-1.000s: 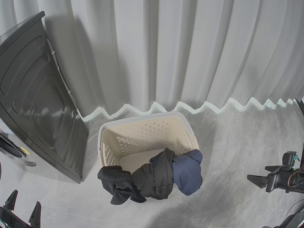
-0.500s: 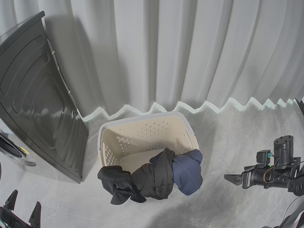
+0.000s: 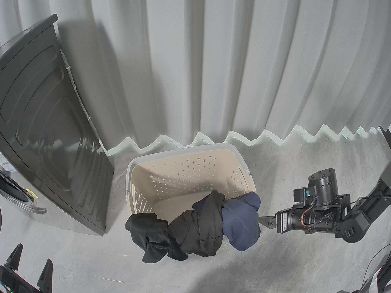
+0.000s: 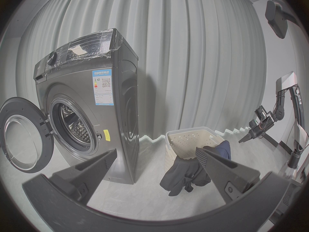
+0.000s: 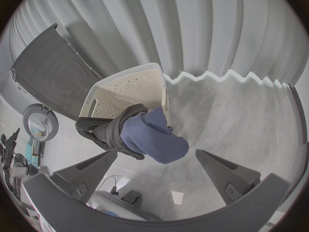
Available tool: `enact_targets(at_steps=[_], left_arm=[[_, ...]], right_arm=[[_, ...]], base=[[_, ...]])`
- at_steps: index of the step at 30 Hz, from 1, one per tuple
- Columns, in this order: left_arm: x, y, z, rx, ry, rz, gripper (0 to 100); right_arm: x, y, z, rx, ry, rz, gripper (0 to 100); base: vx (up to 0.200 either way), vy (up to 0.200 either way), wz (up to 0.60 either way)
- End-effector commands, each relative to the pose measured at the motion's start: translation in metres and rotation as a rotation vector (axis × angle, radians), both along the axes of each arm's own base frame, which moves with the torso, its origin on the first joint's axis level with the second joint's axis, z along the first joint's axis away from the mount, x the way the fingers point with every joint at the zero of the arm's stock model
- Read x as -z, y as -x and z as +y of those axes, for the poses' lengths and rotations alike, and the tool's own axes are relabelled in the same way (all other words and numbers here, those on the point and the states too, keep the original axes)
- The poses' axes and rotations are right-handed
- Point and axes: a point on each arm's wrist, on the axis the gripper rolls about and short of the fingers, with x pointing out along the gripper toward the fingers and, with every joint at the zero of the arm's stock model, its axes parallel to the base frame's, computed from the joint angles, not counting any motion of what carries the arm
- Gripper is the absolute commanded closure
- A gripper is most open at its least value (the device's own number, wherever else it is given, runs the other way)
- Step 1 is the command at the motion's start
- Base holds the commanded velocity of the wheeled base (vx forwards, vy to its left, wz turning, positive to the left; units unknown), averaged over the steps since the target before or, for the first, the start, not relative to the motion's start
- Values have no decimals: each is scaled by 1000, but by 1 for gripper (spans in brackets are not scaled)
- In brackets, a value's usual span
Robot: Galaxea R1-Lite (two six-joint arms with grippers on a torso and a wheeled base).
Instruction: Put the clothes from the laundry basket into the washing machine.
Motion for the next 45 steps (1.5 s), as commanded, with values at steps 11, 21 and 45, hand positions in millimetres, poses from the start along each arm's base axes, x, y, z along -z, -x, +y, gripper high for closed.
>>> enact_targets(at_steps=[11, 21, 45], left_arm=[[4, 0, 0, 0, 1, -2, 0], [5, 0, 0, 0, 1, -1, 0], [4, 0, 0, -1, 3, -2, 0]], right_arm=[[44, -37, 35, -42, 13, 30, 0], [52, -54, 48, -27, -8, 22, 0], [39, -48, 79, -11, -100, 10, 100]], base=[[0, 0, 0], [0, 0, 0], [0, 0, 0]])
